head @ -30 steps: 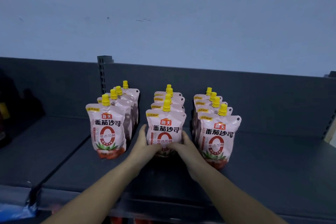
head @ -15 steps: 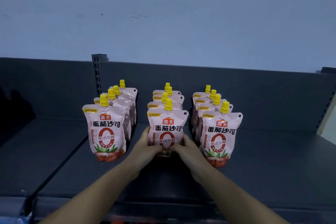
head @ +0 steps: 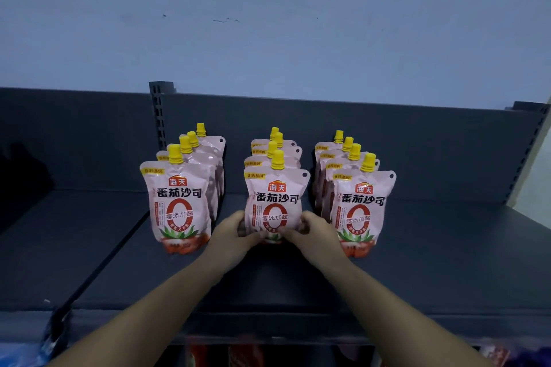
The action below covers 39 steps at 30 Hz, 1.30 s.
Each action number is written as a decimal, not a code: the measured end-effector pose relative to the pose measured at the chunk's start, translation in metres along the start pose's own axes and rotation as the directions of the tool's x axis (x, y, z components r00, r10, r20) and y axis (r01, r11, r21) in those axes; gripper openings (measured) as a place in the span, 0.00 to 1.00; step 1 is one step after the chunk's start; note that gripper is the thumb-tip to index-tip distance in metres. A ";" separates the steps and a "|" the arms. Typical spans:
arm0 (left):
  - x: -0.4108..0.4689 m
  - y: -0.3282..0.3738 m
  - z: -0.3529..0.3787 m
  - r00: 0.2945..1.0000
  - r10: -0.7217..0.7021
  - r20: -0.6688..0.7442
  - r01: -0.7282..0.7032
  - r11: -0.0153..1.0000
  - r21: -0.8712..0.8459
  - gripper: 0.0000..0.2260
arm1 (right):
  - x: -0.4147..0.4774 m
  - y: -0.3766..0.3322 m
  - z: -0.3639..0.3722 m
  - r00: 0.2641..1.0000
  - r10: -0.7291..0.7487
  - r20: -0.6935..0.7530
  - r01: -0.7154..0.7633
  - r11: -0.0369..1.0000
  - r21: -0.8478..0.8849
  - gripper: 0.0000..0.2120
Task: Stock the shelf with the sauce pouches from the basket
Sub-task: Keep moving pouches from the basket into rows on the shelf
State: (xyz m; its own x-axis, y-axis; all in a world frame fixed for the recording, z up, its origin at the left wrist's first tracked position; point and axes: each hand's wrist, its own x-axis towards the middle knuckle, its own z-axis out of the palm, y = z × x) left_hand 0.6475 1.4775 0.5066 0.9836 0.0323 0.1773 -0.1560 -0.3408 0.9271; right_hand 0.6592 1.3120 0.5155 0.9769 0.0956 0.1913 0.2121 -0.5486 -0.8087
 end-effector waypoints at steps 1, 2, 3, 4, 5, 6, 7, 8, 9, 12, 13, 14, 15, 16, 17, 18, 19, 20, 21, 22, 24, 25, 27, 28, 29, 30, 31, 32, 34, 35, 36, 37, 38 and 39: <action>-0.002 -0.001 0.000 1.000 -0.009 -0.006 0.009 1.000 0.011 0.13 | -0.002 0.000 -0.001 0.999 0.013 0.032 -0.013 1.000 -0.006 0.13; -0.004 -0.002 0.000 1.000 -0.017 -0.016 0.018 0.999 0.029 0.13 | -0.003 0.001 -0.002 0.998 0.022 0.054 -0.021 1.000 -0.011 0.15; -0.007 -0.003 -0.002 0.999 -0.025 -0.028 0.027 0.998 0.048 0.13 | -0.005 0.002 -0.003 0.997 0.030 0.069 -0.029 0.999 -0.021 0.17; -0.010 -0.004 -0.003 0.999 -0.033 -0.042 0.035 0.997 0.062 0.13 | -0.007 0.002 -0.003 0.996 0.037 0.078 -0.035 0.999 -0.034 0.18; -0.013 -0.004 -0.004 0.997 -0.042 -0.057 0.047 0.996 0.074 0.13 | -0.010 0.002 -0.004 0.995 0.045 0.088 -0.041 0.998 -0.044 0.19; -0.016 -0.004 -0.005 0.996 -0.054 -0.076 0.061 0.994 0.090 0.14 | -0.012 0.002 -0.004 0.994 0.050 0.094 -0.046 0.998 -0.046 0.20; -0.020 -0.005 -0.007 0.993 -0.065 -0.099 0.076 0.991 0.112 0.14 | -0.015 0.001 -0.005 0.993 0.054 0.100 -0.050 0.998 -0.047 0.21; -0.023 -0.005 -0.008 0.990 -0.072 -0.121 0.088 0.987 0.133 0.15 | -0.018 0.001 -0.006 0.993 0.053 0.105 -0.049 0.998 -0.046 0.21; -0.027 -0.005 -0.009 0.987 -0.076 -0.138 0.097 0.984 0.148 0.14 | -0.022 0.001 -0.007 0.992 0.049 0.117 -0.044 0.998 -0.046 0.22; -0.045 -0.004 -0.011 0.977 -0.062 -0.204 0.099 0.979 0.176 0.12 | -0.037 0.004 -0.010 0.982 0.071 0.178 -0.062 0.996 -0.058 0.28; -0.054 -0.002 -0.012 0.974 -0.039 -0.225 0.089 0.973 0.214 0.11 | -0.041 0.008 -0.011 0.978 0.078 0.192 -0.068 0.996 -0.058 0.27; -0.065 0.000 -0.014 0.970 -0.007 -0.242 0.076 0.958 0.276 0.09 | -0.046 0.009 -0.012 0.978 0.074 0.193 -0.065 0.997 -0.052 0.24; -0.076 0.002 -0.016 0.967 0.030 -0.254 0.066 0.931 0.360 0.09 | -0.051 0.008 -0.012 0.981 0.060 0.184 -0.052 0.997 -0.049 0.21; -0.089 0.005 -0.019 0.964 0.066 -0.259 0.059 0.891 0.449 0.09 | -0.055 0.007 -0.012 0.984 0.037 0.176 -0.029 0.998 -0.052 0.20; -0.103 0.008 -0.022 0.960 0.106 -0.260 0.051 0.846 0.531 0.10 | -0.060 0.005 -0.012 0.983 -0.003 0.181 0.016 0.998 -0.066 0.22; -0.116 0.011 -0.025 0.956 0.137 -0.261 0.047 0.803 0.595 0.11 | -0.064 0.001 -0.011 0.978 -0.063 0.199 0.080 0.994 -0.077 0.27; -0.129 0.015 -0.028 0.950 0.164 -0.265 0.049 0.760 0.648 0.11 | -0.070 -0.007 -0.012 0.963 -0.130 0.236 0.158 0.982 -0.105 0.31; -0.142 0.019 -0.031 0.943 0.184 -0.276 0.062 0.720 0.691 0.11 | -0.075 -0.017 -0.012 0.938 -0.189 0.292 0.236 0.962 -0.137 0.32; -0.157 0.023 -0.037 0.937 0.190 -0.295 0.090 0.683 0.725 0.12 | -0.081 -0.028 -0.009 0.899 -0.250 0.359 0.326 0.930 -0.168 0.32; -0.167 0.028 -0.043 0.931 0.202 -0.304 0.103 0.654 0.750 0.13 | -0.083 -0.037 -0.008 0.860 -0.301 0.412 0.404 0.895 -0.189 0.31; -0.189 0.034 -0.056 0.922 0.188 -0.338 0.169 0.590 0.789 0.13 | -0.092 -0.057 -0.001 0.778 -0.390 0.493 0.542 0.814 -0.211 0.28; -0.202 0.036 -0.065 0.920 0.160 -0.359 0.218 0.552 0.805 0.13 | -0.098 -0.068 0.005 0.735 -0.427 0.527 0.600 0.772 -0.211 0.26; -0.225 0.038 -0.084 0.912 0.082 -0.401 0.328 0.440 0.836 0.12 | -0.110 -0.089 0.020 0.653 -0.484 0.582 0.693 0.692 -0.202 0.26; -0.236 0.038 -0.095 0.904 0.035 -0.425 0.382 0.380 0.843 0.13 | -0.116 -0.100 0.030 0.616 -0.514 0.597 0.733 0.651 -0.197 0.25; -0.248 0.038 -0.106 0.892 -0.010 -0.451 0.430 0.325 0.843 0.13 | -0.123 -0.111 0.040 0.583 -0.540 0.607 0.766 0.615 -0.189 0.23; -0.259 0.038 -0.117 0.877 -0.048 -0.479 0.473 0.275 0.837 0.14 | -0.130 -0.122 0.050 0.550 -0.564 0.616 0.793 0.583 -0.174 0.21; -0.270 0.038 -0.128 0.857 -0.078 -0.509 0.512 0.234 0.826 0.14 | -0.137 -0.132 0.061 0.520 -0.580 0.627 0.814 0.558 -0.158 0.20; -0.282 0.037 -0.139 0.836 -0.103 -0.538 0.548 0.201 0.812 0.15 | -0.144 -0.142 0.073 0.492 -0.588 0.641 0.831 0.537 -0.145 0.20; -0.305 0.033 -0.160 0.792 -0.141 -0.594 0.610 0.160 0.776 0.15 | -0.157 -0.161 0.097 0.437 -0.603 0.667 0.861 0.495 -0.116 0.21; -0.315 0.031 -0.170 0.771 -0.147 -0.619 0.636 0.151 0.757 0.15 | -0.162 -0.171 0.111 0.405 -0.611 0.680 0.874 0.478 -0.091 0.21; -0.327 0.028 -0.181 0.751 -0.149 -0.644 0.660 0.142 0.737 0.15 | -0.168 -0.181 0.124 0.372 -0.612 0.698 0.883 0.466 -0.063 0.21; -0.338 0.026 -0.192 0.728 -0.153 -0.668 0.685 0.134 0.716 0.16 | -0.175 -0.192 0.139 0.337 -0.612 0.715 0.892 0.451 -0.034 0.21; -0.351 0.024 -0.202 0.705 -0.160 -0.691 0.709 0.130 0.693 0.18 | -0.183 -0.203 0.154 0.302 -0.613 0.730 0.901 0.435 -0.008 0.21; -0.363 0.021 -0.213 0.682 -0.166 -0.712 0.731 0.125 0.671 0.19 | -0.190 -0.214 0.170 0.270 -0.613 0.742 0.907 0.421 0.017 0.21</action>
State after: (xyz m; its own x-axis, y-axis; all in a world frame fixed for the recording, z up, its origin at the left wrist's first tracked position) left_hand 0.2681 1.6592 0.5318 0.6325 0.7477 0.2022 0.7601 -0.6494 0.0241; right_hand 0.4327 1.5522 0.5577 0.1547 0.9787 0.1349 0.9757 -0.1300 -0.1764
